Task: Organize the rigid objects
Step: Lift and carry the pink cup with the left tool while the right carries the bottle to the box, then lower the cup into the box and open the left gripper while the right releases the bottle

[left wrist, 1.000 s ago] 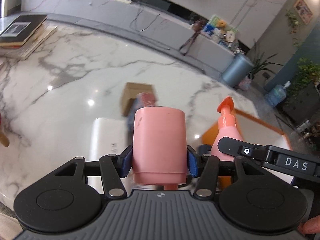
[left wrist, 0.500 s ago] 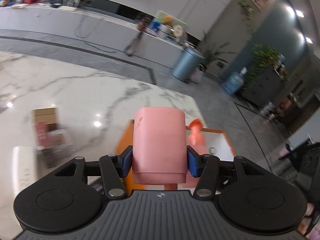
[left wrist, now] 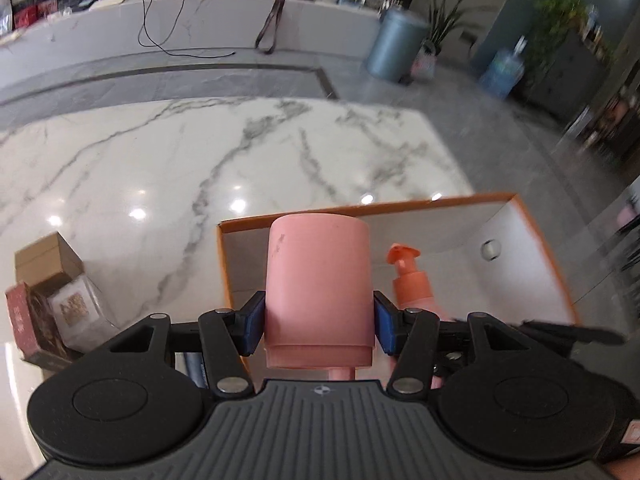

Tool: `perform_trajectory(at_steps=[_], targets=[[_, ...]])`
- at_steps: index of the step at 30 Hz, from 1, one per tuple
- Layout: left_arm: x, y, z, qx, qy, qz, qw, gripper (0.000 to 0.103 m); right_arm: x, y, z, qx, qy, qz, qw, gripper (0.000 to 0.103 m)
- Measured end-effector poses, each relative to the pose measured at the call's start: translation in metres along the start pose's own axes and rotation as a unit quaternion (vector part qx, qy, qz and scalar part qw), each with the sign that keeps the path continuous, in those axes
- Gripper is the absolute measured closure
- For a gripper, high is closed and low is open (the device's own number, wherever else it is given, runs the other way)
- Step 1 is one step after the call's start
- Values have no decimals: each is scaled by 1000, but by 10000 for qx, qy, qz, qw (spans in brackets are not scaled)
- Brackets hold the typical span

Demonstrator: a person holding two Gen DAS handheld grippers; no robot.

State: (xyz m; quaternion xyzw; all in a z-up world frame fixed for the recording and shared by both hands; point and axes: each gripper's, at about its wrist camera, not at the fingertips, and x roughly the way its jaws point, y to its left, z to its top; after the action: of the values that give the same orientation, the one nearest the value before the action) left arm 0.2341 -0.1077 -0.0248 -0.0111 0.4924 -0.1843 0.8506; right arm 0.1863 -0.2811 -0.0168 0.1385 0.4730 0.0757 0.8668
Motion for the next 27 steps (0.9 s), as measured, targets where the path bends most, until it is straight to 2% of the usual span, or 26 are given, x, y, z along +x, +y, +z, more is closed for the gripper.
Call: perform_trajectory(at_steps=[5,11,19,21,27], targets=[[8,-21,-3,823,-46,550,9951,41,22,-13,1,68,280,-24,9996,58],[20,-31,-1,1352,73,653,9886,41,35,-22,3,137,488,-53,9987,58],[26,-33,1,1555,81,716,9852,41,43,-12,6,-69,651,-32,9978,58],[26,-33,1,1566,49,745,9848,37,47,-12,9,-77,678,-29,9977,58],[22,-29,0,1497,-88,660,9865,37,51,-5,8,-98,765,-13,9970,59]])
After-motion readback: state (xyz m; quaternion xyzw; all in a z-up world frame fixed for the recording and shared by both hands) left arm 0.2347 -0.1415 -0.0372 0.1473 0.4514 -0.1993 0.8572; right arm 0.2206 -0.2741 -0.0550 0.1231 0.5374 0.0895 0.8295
